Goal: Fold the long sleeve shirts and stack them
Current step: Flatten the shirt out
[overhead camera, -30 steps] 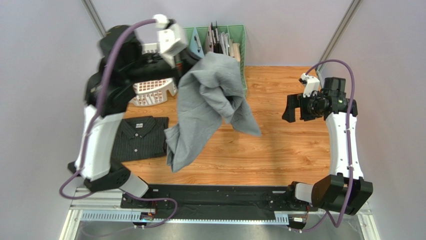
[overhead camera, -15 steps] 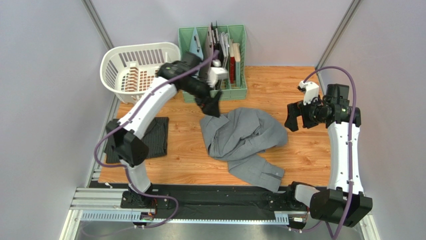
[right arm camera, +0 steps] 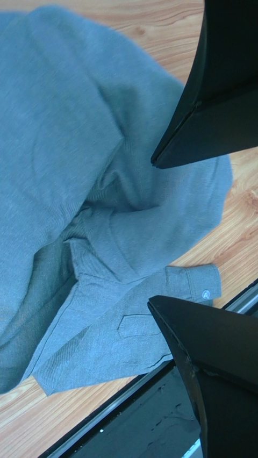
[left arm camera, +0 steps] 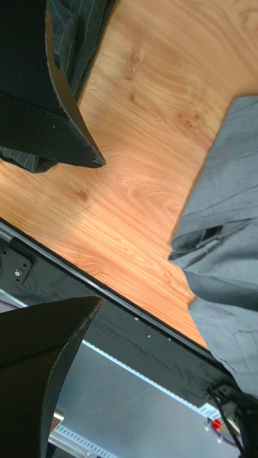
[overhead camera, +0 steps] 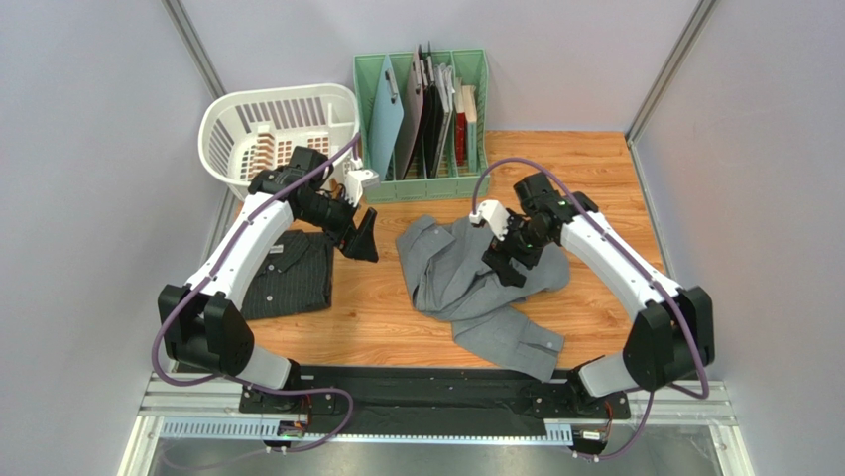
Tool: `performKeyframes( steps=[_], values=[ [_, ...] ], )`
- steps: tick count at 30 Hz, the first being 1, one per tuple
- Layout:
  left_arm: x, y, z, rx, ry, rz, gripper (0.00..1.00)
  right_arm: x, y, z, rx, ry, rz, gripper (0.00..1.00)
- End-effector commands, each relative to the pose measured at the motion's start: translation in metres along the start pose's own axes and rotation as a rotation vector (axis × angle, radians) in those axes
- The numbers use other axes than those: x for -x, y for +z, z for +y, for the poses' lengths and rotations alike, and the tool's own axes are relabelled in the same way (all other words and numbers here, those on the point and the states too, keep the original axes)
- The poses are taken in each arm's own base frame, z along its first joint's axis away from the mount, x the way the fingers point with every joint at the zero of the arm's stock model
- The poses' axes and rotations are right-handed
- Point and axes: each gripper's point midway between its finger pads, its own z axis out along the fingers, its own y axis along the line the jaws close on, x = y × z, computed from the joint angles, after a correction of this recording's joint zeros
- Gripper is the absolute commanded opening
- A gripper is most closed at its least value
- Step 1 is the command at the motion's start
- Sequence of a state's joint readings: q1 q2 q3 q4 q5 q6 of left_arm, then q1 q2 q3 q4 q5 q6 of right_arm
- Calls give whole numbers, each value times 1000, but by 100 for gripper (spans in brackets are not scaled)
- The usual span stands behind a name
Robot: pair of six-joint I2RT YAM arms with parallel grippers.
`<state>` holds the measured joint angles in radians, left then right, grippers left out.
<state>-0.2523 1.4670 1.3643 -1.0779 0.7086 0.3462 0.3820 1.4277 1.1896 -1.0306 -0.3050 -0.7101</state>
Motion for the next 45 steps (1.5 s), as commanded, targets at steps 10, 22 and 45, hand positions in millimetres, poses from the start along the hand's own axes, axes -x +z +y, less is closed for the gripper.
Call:
performKeyframes(
  steps=[10, 22, 45],
  values=[
    [4, 26, 9, -44, -101, -92, 88, 61, 45, 14, 49, -312, -73, 87],
    [-23, 8, 27, 36, -166, -88, 89, 72, 126, 23, 39, -474, 77, 80],
    [-2, 5, 41, 8, -176, -138, 83, 90, 22, 76, 139, -346, -99, 52]
  ],
)
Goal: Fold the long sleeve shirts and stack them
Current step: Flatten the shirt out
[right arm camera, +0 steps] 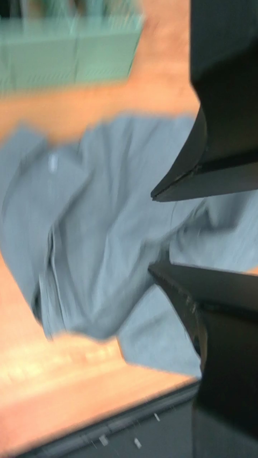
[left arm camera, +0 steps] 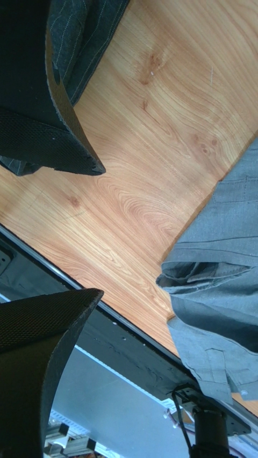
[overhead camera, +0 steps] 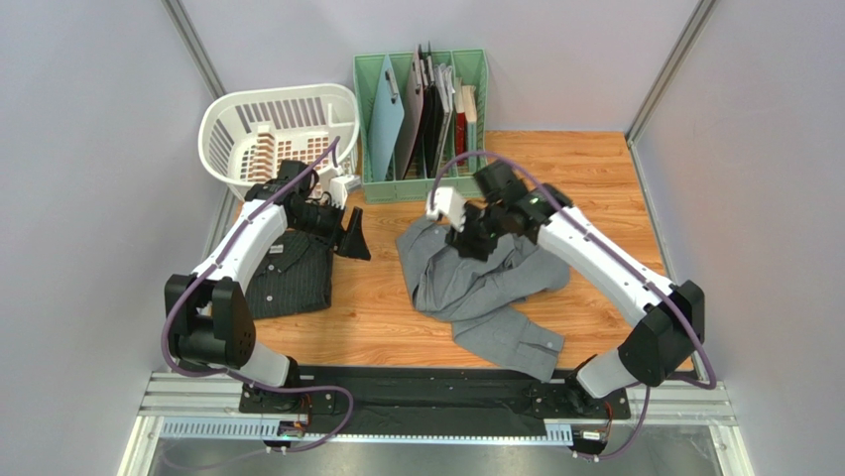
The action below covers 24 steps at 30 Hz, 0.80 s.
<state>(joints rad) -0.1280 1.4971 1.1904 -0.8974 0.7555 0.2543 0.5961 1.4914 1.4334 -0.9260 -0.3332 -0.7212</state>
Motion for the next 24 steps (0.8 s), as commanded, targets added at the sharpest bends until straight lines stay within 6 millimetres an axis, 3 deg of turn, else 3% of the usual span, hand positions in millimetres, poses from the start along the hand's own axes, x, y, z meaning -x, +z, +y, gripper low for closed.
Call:
performKeyframes(
  steps=[1, 4, 6, 8, 9, 11, 12, 13, 16, 19, 24],
  values=[
    [19, -10, -6, -9, 11, -76, 83, -23, 42, 80, 218, -69, 127, 54],
    [16, -5, 5, 41, -29, -94, 85, -22, 62, 86, 220, -25, 152, 55],
    [20, 1, 12, 57, -52, -116, 84, -11, 70, 74, 178, 26, 131, 55],
    [22, 7, 18, 62, -62, -126, 83, -11, 81, 55, 133, 116, 122, 56],
    [28, 10, 20, 60, -61, -149, 83, 3, 82, 42, 112, 196, 80, 56],
    [32, 14, 22, 40, -77, -151, 82, -5, 91, 15, 89, 360, 79, 61],
    [33, 15, 22, 35, -79, -150, 82, 7, 89, -3, 64, 409, 33, 64],
    [34, 15, 22, 36, -79, -149, 82, 4, 89, -19, 39, 523, 20, 69],
    [33, 11, 24, 62, -54, -141, 82, 8, 98, -48, 1, 656, -4, 73],
    [41, -4, 33, 155, 17, -143, 82, -2, 114, -62, -27, 766, 18, 82],
    [54, -22, 30, 201, 42, -173, 83, -8, 133, -64, 43, 878, 24, 85]
  ],
)
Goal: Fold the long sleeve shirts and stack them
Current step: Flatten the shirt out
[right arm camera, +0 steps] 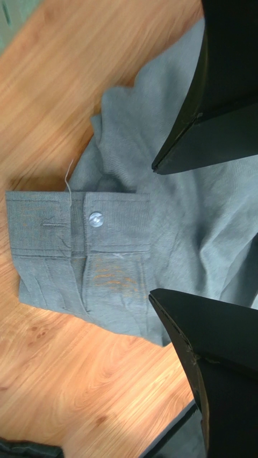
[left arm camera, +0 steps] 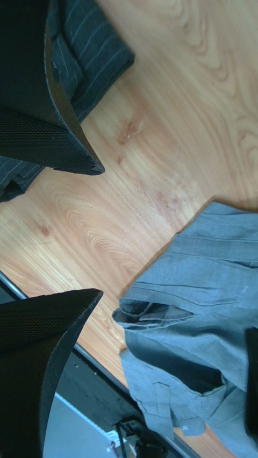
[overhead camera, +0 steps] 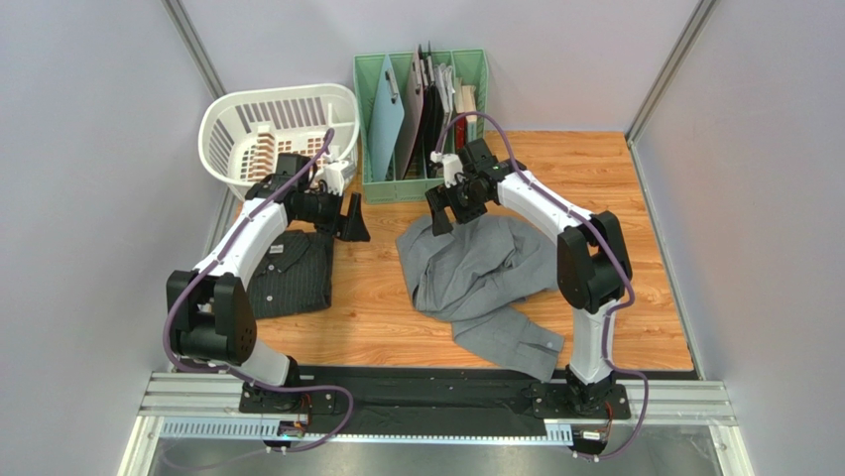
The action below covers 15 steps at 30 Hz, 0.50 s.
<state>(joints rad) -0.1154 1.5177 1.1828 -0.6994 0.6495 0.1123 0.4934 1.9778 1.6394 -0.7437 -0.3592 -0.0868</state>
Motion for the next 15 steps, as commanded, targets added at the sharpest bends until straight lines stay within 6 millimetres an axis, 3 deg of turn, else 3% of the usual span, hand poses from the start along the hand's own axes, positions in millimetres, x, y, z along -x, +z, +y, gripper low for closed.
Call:
performKeyframes(
  steps=[1, 8, 15],
  values=[
    [27, -25, -3, 55, 77, -75, 83, 10, 15, 8, 67, 144, -9, 86],
    [18, -33, -6, 75, 85, -91, 84, -7, 36, 3, 107, 228, 54, 92],
    [15, -33, -6, 50, 46, -87, 85, -2, 42, 25, 254, 273, 68, 93]
  ],
)
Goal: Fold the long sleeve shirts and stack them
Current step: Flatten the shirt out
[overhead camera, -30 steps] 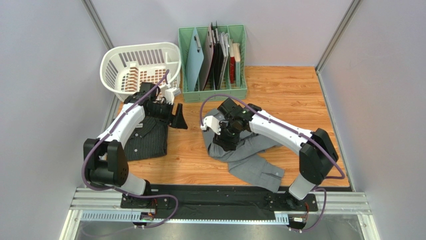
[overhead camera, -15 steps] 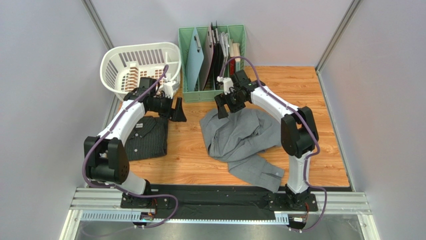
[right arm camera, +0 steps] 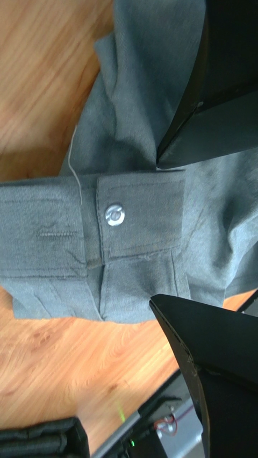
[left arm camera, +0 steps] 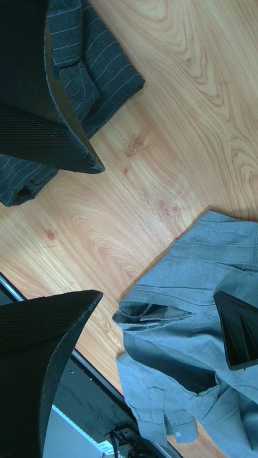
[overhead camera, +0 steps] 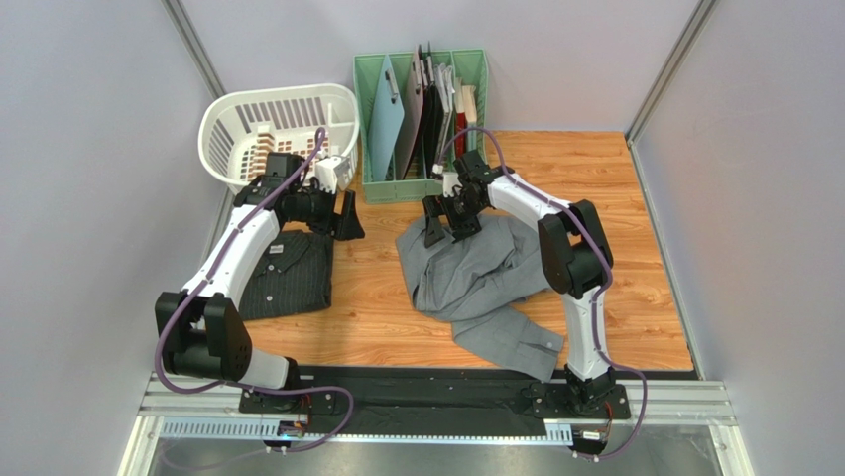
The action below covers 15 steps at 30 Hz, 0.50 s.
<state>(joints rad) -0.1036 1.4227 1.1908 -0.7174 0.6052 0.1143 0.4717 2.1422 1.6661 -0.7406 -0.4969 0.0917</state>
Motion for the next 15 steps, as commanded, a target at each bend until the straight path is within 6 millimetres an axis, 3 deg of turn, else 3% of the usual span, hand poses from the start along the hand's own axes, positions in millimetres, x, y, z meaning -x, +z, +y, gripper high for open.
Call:
performKeyframes(
  steps=[1, 2, 5, 6, 9, 15],
  values=[
    [4, -7, -3, -21, -3, -25, 85, 24, -9, 33, 158, 8, -46, 92],
    [5, -8, -1, -23, -13, -29, 85, 26, -11, 38, 176, 3, -50, 90],
    [5, -9, 1, -27, -36, -32, 85, 37, -21, 54, 242, -20, -78, 63],
    [5, -10, 1, -29, -38, -33, 85, 40, -26, 59, 254, -31, -89, 40],
    [5, -12, 3, -27, -46, -34, 85, 49, -42, 72, 280, -73, -121, 0],
    [4, -15, 1, -27, -36, -40, 85, 66, -103, 121, 340, -222, -201, 0]
  ],
)
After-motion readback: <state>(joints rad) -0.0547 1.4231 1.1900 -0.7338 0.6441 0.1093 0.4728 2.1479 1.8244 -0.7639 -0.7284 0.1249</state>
